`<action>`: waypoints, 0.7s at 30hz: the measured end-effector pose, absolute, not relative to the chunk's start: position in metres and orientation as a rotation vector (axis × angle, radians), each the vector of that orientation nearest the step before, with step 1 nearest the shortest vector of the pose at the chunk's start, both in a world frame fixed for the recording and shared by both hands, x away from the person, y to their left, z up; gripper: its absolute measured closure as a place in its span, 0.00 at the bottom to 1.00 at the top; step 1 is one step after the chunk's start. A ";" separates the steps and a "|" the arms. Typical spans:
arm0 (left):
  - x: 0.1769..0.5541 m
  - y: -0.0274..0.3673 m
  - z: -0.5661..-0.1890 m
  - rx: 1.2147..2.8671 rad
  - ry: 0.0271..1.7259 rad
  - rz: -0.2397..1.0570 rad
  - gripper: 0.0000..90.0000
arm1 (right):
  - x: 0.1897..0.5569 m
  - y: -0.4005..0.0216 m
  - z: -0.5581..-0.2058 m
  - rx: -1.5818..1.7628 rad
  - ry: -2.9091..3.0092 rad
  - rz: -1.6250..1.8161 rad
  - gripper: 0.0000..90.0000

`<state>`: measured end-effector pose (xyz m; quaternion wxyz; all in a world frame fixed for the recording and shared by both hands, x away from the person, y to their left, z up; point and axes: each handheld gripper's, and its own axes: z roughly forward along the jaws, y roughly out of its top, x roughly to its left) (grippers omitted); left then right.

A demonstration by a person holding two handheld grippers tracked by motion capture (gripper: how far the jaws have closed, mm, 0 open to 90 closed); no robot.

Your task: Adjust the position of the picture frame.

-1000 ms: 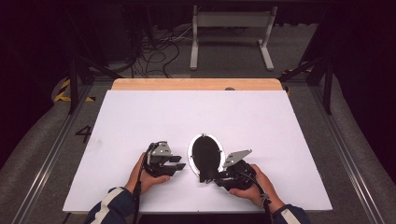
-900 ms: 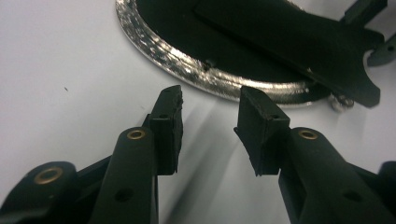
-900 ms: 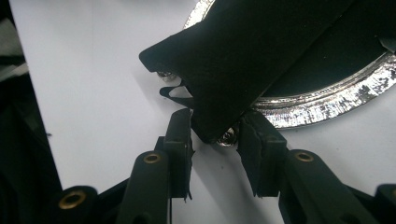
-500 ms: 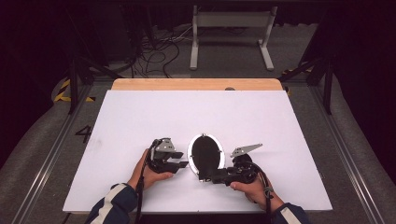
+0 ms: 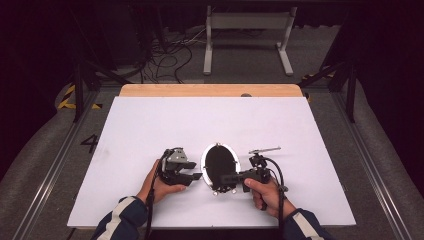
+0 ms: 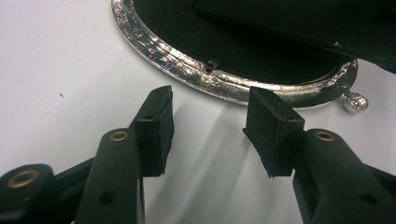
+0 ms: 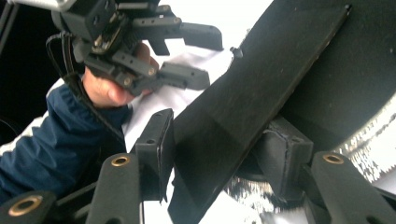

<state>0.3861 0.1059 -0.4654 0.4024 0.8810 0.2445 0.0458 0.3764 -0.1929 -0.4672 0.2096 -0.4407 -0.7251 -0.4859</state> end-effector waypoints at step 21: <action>0.405 0.108 -0.463 2.120 0.693 0.070 0.31 | 0.374 -0.185 -0.460 -1.011 -2.249 -1.485 0.70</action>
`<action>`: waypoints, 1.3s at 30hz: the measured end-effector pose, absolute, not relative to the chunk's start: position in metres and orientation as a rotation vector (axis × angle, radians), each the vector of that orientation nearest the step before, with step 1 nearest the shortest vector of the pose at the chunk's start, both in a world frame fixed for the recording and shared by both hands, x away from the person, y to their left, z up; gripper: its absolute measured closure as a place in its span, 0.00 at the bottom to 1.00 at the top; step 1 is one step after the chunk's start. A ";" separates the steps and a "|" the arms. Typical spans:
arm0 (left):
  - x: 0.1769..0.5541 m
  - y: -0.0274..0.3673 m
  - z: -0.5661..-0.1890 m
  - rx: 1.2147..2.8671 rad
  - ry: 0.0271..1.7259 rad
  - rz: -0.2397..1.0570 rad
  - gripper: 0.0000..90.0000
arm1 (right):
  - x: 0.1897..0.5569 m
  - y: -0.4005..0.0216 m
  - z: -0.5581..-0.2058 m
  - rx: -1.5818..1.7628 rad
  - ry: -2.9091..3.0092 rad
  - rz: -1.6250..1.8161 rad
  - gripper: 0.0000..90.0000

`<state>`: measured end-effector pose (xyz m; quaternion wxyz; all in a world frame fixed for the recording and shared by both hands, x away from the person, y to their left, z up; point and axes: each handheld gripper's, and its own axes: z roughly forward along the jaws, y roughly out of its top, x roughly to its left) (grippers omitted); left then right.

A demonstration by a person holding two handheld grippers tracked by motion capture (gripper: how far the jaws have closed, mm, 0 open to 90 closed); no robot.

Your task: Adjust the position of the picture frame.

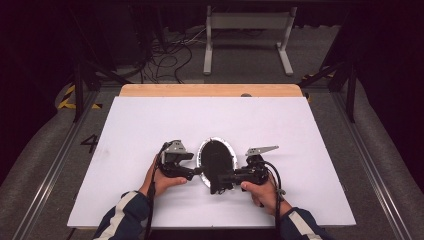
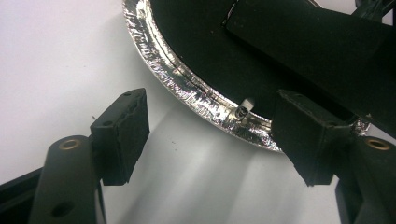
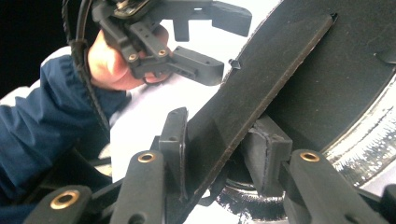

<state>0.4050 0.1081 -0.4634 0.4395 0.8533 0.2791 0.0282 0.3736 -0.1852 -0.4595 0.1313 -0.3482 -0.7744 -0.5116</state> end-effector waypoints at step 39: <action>0.397 0.108 -0.424 1.924 0.549 0.108 0.69 | 0.371 -0.196 -0.453 -0.975 -2.306 -1.487 0.85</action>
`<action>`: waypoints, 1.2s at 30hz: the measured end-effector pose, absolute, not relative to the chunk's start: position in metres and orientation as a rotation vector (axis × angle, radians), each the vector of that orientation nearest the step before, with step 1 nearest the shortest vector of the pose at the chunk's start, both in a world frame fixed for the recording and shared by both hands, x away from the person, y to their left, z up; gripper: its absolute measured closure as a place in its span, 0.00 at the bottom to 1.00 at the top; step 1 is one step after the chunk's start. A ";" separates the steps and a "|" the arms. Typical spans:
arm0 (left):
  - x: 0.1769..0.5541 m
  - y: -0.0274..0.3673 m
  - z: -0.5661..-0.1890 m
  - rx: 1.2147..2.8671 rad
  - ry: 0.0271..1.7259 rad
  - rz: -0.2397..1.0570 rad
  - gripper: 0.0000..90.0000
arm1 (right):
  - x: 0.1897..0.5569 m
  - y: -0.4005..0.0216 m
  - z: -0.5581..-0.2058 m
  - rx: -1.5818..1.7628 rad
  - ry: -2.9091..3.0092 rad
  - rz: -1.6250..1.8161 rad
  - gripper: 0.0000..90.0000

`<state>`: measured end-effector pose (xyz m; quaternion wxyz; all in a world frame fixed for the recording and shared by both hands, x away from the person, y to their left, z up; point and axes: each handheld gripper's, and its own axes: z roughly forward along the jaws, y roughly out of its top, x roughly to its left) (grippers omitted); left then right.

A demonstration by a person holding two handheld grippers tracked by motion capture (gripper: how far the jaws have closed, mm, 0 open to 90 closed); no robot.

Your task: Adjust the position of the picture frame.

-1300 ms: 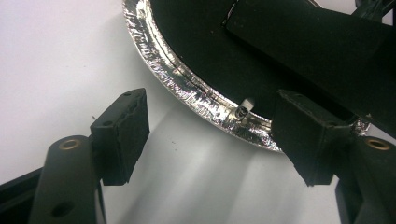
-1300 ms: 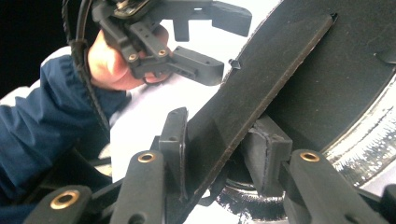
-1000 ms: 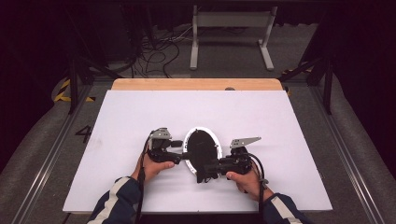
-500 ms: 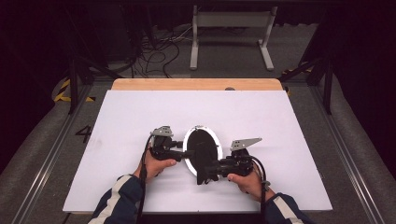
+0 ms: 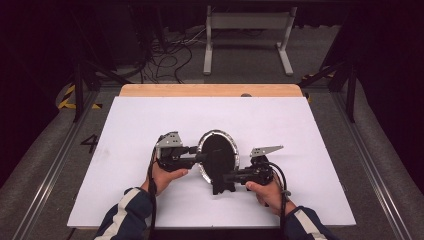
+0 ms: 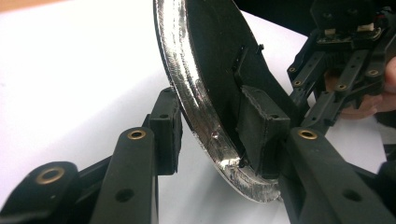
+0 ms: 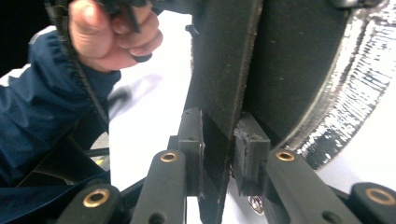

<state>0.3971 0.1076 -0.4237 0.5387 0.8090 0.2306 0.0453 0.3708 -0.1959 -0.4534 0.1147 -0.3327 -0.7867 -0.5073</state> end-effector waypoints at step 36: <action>0.382 0.086 -0.421 2.054 0.415 0.285 0.76 | 0.369 -0.201 -0.442 -0.958 -2.310 -1.538 0.86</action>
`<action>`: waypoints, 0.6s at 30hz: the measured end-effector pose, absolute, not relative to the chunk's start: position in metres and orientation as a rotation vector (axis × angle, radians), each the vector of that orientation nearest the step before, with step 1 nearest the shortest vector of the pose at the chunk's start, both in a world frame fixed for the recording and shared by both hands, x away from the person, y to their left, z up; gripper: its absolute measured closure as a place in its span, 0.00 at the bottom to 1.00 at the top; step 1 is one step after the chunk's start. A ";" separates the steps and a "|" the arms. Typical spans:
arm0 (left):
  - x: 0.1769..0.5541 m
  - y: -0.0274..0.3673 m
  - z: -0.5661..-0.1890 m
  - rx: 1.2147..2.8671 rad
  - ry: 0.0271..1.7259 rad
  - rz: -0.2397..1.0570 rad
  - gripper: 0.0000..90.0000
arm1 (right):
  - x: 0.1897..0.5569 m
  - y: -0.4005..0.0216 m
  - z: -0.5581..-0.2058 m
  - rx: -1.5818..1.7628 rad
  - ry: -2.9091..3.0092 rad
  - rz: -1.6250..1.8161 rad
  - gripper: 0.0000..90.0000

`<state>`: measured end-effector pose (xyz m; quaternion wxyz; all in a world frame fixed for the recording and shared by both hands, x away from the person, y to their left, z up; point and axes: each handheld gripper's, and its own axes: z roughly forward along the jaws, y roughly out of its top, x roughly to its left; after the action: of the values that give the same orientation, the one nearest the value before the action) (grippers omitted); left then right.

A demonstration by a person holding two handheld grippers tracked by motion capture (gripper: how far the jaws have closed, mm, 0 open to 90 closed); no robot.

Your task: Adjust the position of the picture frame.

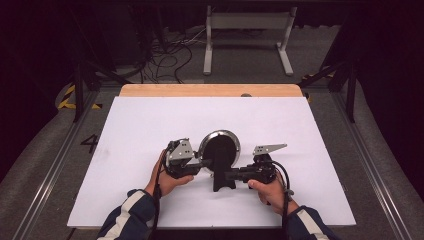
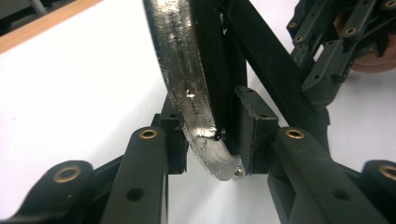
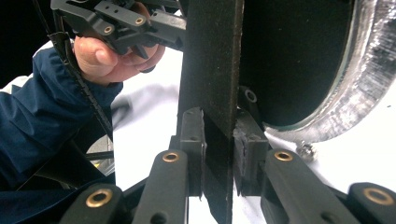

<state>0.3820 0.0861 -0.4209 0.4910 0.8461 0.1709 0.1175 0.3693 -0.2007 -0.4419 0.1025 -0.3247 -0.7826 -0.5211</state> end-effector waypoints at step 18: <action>0.381 0.083 -0.418 2.060 0.405 0.421 0.80 | 0.369 -0.201 -0.439 -0.964 -2.311 -1.545 0.85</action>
<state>0.3811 0.0830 -0.4183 0.4797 0.8442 0.1660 0.1725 0.3694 -0.2013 -0.4394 0.0994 -0.3259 -0.7816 -0.5226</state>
